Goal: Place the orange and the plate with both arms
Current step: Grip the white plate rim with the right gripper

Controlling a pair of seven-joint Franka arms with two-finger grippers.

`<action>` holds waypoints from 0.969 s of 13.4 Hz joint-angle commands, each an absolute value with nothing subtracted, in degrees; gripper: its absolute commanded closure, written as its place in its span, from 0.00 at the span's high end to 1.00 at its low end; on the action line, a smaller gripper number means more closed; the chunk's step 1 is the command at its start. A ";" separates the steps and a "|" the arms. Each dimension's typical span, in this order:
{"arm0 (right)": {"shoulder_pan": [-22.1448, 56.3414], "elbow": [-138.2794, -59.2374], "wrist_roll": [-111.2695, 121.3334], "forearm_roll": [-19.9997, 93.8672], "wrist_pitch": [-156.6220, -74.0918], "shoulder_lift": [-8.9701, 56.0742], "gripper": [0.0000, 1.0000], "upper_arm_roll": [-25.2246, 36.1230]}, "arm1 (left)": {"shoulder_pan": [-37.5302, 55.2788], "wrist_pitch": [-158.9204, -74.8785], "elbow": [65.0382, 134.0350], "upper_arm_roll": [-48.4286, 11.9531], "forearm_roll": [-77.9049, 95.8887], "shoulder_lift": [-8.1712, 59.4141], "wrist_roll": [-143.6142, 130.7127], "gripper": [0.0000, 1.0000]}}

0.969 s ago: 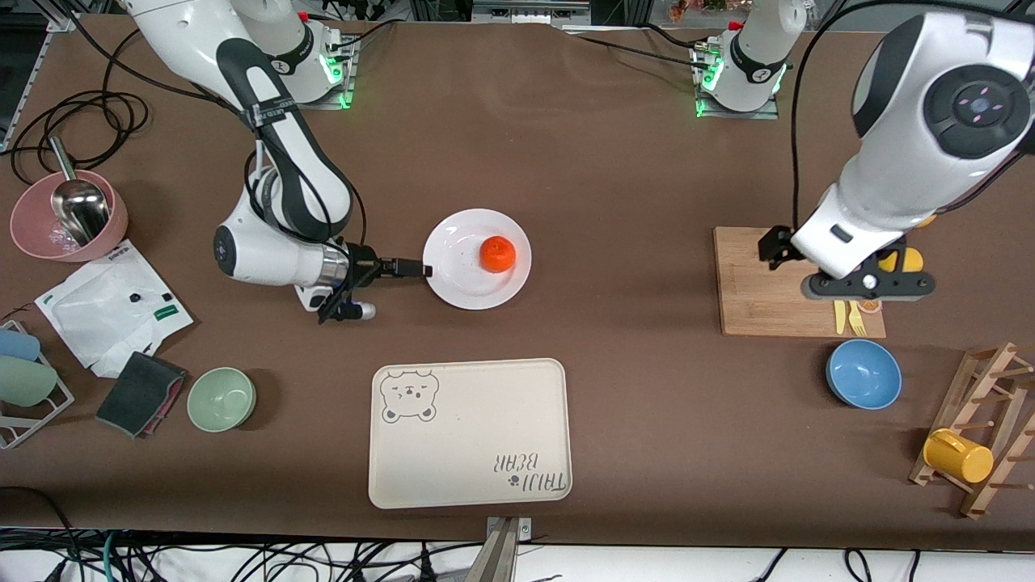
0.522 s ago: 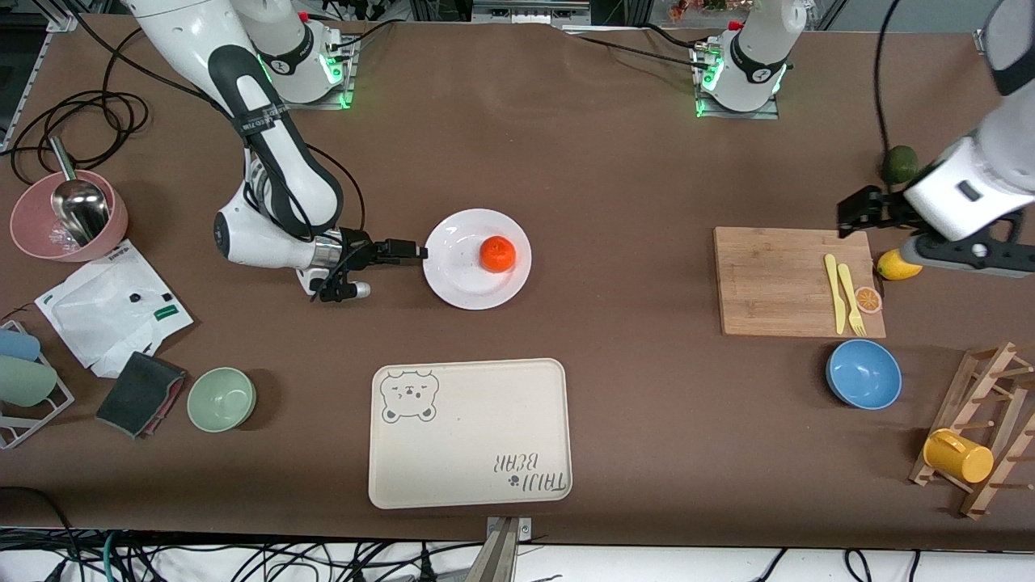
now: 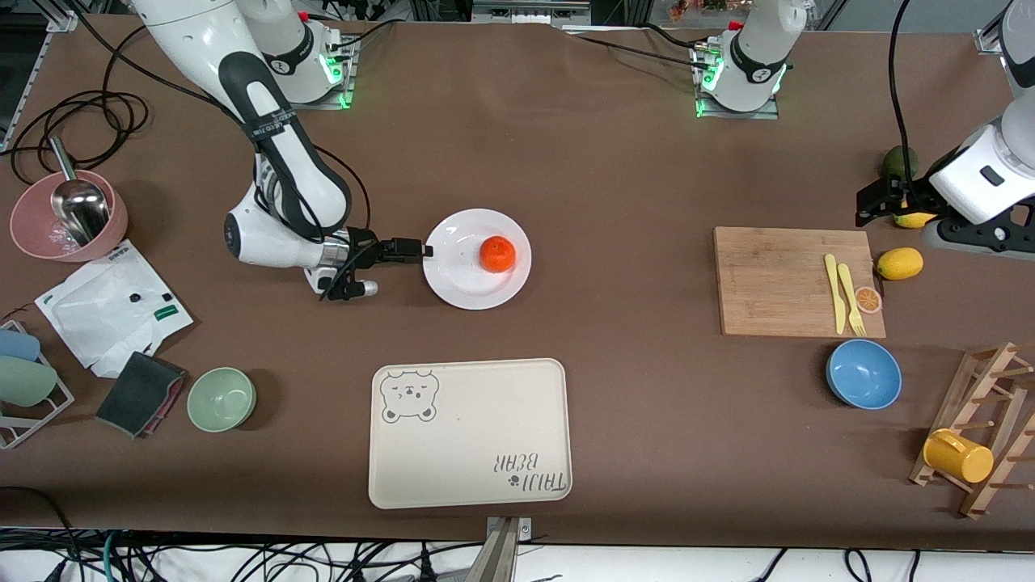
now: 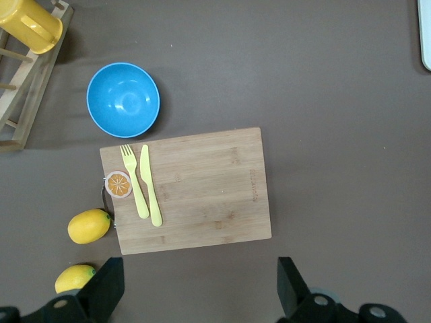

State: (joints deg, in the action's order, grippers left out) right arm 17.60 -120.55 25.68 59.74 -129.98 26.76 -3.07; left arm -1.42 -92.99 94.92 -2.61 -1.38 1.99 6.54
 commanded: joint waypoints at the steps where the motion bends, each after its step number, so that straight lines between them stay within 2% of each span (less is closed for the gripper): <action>1: 17.75 -118.92 27.16 61.17 -131.13 28.56 1.00 -4.30 | -1.32 -92.02 96.24 -2.11 0.26 0.17 8.44 1.00; 3: 18.01 -118.22 27.16 61.08 -131.84 29.44 0.99 -4.83 | -1.23 -92.11 95.89 -2.11 0.35 0.53 8.00 1.00; 5: 18.89 -117.16 27.16 61.08 -132.01 30.49 0.87 -4.83 | -1.32 -92.11 95.80 -2.11 0.35 0.70 8.53 1.00; 6: 19.07 -116.55 27.25 61.08 -132.10 31.02 0.77 -4.75 | -1.23 -92.11 95.71 -2.11 0.35 0.79 8.53 1.00; 7: 19.16 -116.28 28.29 61.08 -132.01 31.29 0.62 -4.75 | -1.14 -92.11 95.54 -2.20 0.35 0.88 8.53 1.00; 8: 19.07 -115.76 30.39 61.08 -131.75 31.81 0.41 -4.83 | -1.14 -92.11 95.45 -2.20 0.35 0.97 8.53 1.00; 9: 18.99 -115.49 32.50 61.08 -131.66 32.51 0.26 -4.75 | -1.14 -92.11 95.45 -2.20 0.35 0.97 8.53 1.00; 10: 18.72 -115.40 34.35 61.08 -131.83 33.04 0.18 -4.75 | -1.14 -92.11 95.45 -2.20 0.35 0.97 8.53 1.00; 11: 18.55 -114.88 35.67 61.08 -131.66 33.57 0.04 -4.66 | -1.14 -92.11 95.45 -2.20 0.35 0.97 8.53 1.00; 12: 18.37 -114.35 37.16 61.08 -131.40 34.10 0.00 -4.66 | -1.14 -92.11 95.45 -2.20 0.35 0.97 8.53 1.00; 13: 18.37 -114.00 37.61 61.08 -131.40 34.36 0.00 -4.66 | -1.14 -92.11 95.45 -2.20 0.35 0.97 8.53 1.00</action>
